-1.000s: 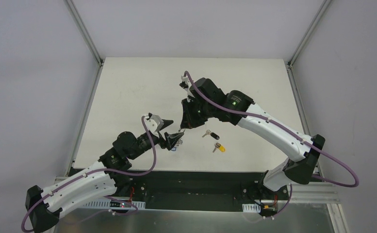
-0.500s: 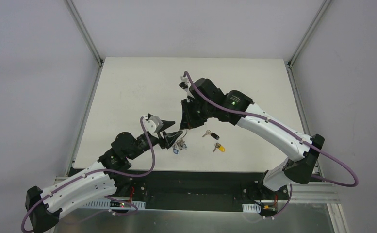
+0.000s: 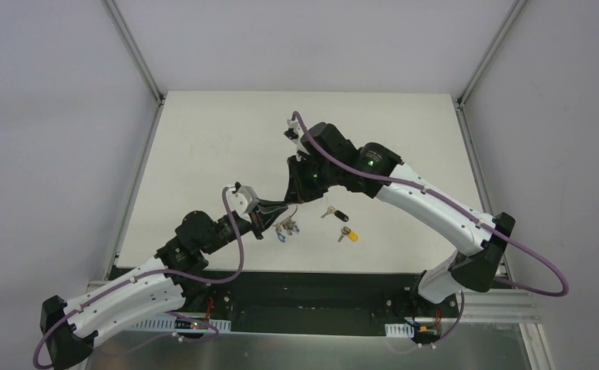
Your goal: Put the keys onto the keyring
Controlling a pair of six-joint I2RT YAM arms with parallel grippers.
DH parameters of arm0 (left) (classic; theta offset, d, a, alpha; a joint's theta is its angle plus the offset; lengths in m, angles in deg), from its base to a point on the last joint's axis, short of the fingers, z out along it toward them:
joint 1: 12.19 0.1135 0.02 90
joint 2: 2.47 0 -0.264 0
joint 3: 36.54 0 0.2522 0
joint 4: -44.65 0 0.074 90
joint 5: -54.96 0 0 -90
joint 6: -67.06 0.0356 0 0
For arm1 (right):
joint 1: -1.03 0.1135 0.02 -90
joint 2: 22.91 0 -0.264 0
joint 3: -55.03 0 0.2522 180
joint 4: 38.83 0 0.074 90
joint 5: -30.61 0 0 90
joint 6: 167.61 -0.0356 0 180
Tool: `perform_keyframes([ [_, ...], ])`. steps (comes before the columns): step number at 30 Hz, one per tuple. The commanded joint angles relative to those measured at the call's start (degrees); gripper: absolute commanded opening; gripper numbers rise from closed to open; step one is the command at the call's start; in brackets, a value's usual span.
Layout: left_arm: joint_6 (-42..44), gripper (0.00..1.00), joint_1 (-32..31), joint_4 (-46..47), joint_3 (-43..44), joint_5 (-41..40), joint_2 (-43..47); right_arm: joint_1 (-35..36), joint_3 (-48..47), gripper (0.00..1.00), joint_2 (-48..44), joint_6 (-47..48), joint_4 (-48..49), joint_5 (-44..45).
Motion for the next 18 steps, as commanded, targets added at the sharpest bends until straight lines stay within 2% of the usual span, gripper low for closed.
perform_keyframes([
  [1,-2.3,0.00,0.1,6.4,0.7,-1.8,1.5,0.1,-0.6,0.00,-0.4,-0.7,-0.3,-1.7],
  [5,-3.2,0.00,0.0,6.4,0.7,-1.7,1.7,0.2,-0.2,0.00,-0.7,-0.5,-0.2,-2.2],
  [11,-3.6,0.00,0.1,5.5,1.0,-1.6,1.6,0.1,-0.2,0.31,-1.6,-0.2,0.9,-1.4],
  [18,-3.5,0.00,0.1,3.3,1.4,-1.6,2.0,0.2,-0.7,0.35,-3.2,0.5,1.3,0.1],
])
